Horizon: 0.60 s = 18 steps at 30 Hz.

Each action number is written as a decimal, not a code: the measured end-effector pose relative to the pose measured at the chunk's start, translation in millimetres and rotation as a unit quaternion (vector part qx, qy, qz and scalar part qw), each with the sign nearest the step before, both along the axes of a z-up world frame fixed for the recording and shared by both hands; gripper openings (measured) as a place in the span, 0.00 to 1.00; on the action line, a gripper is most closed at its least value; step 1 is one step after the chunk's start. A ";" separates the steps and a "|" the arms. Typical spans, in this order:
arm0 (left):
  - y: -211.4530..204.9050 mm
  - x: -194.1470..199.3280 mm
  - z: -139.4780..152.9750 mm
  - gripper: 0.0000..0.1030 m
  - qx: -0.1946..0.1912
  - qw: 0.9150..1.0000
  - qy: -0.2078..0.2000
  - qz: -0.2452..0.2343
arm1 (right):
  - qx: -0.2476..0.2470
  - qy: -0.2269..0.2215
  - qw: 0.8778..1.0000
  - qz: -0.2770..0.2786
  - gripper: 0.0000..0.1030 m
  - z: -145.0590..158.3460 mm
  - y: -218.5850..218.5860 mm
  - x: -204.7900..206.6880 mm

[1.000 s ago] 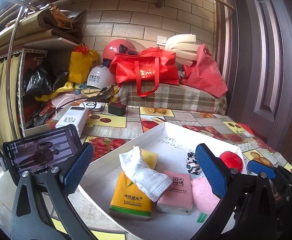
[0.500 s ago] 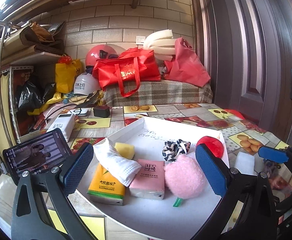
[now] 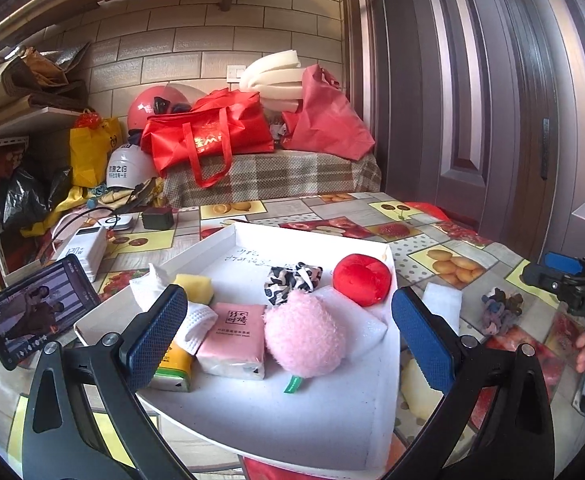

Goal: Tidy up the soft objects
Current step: 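Move both grippers back toward the remaining soft objects, then grasp the yellow hexagonal sponge with the left gripper while the right gripper grasps the braided rope knot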

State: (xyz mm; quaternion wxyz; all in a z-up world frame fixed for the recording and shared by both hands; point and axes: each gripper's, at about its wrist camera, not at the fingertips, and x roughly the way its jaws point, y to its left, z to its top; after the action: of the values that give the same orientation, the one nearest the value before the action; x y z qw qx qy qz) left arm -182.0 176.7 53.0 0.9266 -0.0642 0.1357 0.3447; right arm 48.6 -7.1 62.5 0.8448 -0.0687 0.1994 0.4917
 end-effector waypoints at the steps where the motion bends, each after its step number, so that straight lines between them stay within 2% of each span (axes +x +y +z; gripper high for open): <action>1: -4.8 3.7 -0.7 1.00 -0.003 1.000 0.005 -0.024 | 0.000 0.011 1.000 -0.014 1.00 -0.9 -6.6 10.9; 4: -24.2 24.4 -3.4 1.00 -0.017 0.992 0.034 -0.117 | 0.016 0.056 0.997 -0.054 1.00 -5.3 -27.0 39.6; 6: -39.9 43.8 -6.8 1.00 -0.031 0.980 0.065 -0.184 | 0.030 0.087 0.994 -0.061 1.00 -8.7 -34.4 49.8; 8: -54.9 67.8 -12.1 0.99 -0.040 0.967 0.108 -0.229 | 0.026 0.091 0.994 -0.061 1.00 -9.8 -33.7 49.8; 10: -66.1 91.2 -20.6 0.99 -0.050 0.955 0.155 -0.248 | 0.018 0.080 0.995 -0.050 1.00 -8.5 -29.0 45.3; 13: -71.6 116.0 -33.6 0.99 -0.072 0.943 0.209 -0.248 | 0.006 0.060 0.998 -0.028 1.00 -6.5 -22.8 37.9; 15: -74.4 122.9 -39.2 0.99 -0.091 0.935 0.224 -0.260 | -0.002 0.054 0.999 -0.010 1.00 -6.7 -18.1 35.4; 18: -82.5 119.7 -39.9 0.99 -0.113 0.927 0.212 -0.287 | -0.017 0.058 0.998 -0.002 1.00 -8.4 -13.1 37.1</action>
State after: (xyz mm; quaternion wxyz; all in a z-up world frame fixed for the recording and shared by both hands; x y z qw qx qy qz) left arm -62.2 94.1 13.1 0.9223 -0.0524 0.3793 0.0522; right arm 85.7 -20.2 54.1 0.8315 -0.0542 0.2561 0.4900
